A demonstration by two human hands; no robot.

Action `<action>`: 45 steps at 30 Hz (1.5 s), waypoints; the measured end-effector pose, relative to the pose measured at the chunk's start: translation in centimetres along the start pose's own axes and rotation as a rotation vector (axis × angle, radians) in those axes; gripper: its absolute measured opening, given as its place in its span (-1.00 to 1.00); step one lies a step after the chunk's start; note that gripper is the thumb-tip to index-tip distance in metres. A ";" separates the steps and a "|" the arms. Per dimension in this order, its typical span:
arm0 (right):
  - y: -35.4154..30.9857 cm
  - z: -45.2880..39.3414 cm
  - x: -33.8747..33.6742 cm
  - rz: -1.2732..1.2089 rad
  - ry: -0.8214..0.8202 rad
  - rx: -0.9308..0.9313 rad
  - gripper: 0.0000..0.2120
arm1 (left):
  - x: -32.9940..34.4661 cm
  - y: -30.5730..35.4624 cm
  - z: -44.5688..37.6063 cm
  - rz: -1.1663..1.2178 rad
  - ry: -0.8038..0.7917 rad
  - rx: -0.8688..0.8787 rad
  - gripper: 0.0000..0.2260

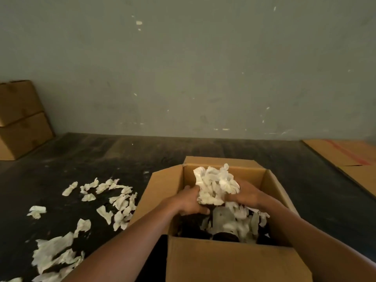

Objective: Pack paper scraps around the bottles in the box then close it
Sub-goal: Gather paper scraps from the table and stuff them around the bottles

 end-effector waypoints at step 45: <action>9.8 1.4 4.7 0.520 -0.620 0.241 -0.26 | 8.2 -1.5 -4.8 -0.455 -0.460 -0.129 -0.05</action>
Point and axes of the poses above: each hand's wrist, its own z-axis away from the middle knuckle, its own x-axis out of the palm, y = z × x, the point moved 7 cm from there along -z, towards the middle knuckle, and after that the axes turned 1 degree about -z, right-handed, at the moved point
